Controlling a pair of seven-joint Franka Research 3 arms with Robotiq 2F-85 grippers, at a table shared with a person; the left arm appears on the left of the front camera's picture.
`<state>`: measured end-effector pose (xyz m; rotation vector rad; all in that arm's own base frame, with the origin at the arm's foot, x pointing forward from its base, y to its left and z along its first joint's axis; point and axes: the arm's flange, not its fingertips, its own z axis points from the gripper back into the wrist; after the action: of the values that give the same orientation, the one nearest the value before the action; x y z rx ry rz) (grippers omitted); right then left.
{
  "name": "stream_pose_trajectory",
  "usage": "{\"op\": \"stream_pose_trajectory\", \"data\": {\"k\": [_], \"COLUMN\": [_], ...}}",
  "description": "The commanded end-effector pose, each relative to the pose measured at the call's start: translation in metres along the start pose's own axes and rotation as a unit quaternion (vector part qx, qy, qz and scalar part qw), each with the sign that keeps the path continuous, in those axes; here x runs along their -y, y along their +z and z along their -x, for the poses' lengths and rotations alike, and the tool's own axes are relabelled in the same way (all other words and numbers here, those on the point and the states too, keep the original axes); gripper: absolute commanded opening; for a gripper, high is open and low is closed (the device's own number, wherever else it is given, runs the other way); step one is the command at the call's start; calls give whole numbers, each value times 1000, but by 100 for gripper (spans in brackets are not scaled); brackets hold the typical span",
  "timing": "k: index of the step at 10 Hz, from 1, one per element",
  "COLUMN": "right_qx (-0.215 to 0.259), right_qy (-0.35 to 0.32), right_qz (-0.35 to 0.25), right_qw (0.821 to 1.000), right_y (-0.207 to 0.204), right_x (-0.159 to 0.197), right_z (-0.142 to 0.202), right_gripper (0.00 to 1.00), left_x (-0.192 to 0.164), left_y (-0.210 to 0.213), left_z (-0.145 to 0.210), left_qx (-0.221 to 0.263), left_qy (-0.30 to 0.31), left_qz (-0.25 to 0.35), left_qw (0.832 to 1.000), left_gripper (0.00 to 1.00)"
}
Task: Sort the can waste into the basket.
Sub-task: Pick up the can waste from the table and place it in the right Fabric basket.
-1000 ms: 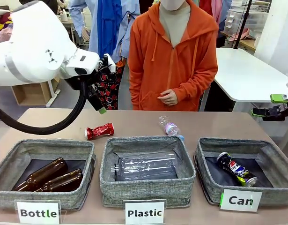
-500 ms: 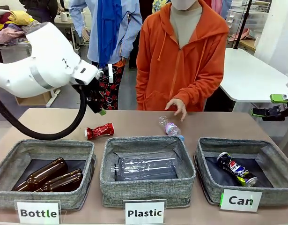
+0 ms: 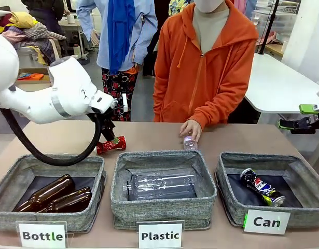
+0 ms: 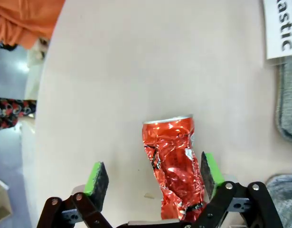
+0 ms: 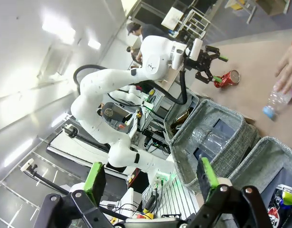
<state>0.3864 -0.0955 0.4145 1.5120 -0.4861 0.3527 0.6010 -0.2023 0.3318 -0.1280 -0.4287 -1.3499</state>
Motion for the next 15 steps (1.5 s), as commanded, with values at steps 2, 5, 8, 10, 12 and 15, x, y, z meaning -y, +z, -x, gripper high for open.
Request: {"op": "stream_pose_trajectory", "data": {"k": [2,5,8,10,12,15], "right_qx": [0,0,0,0,0,0], "right_qy": [6,6,6,6,6,6], "right_qz": [-4,-4,-4,-4,-4,-4], "right_qw": [1000,1000,1000,1000,1000,1000], "right_y": [0,0,0,0,0,0], "right_x": [-3,-3,-3,-3,-3,-3], "right_z": [2,2,2,2,2,2], "right_gripper": [100,100,100,100,100,100], "left_x": [-4,-3,-5,-5,-6,-7], "left_y": [-19,-28,-29,-25,-23,-18], "left_z": [2,9,9,11,12,15], "left_qx": [-58,-70,-75,-74,-76,-75], "left_qy": [18,20,26,27,26,25], "left_qz": [31,73,86,82,79,72], "left_qw": [998,995,993,993,994,994], "left_gripper": [100,100,100,41,39,0]}}
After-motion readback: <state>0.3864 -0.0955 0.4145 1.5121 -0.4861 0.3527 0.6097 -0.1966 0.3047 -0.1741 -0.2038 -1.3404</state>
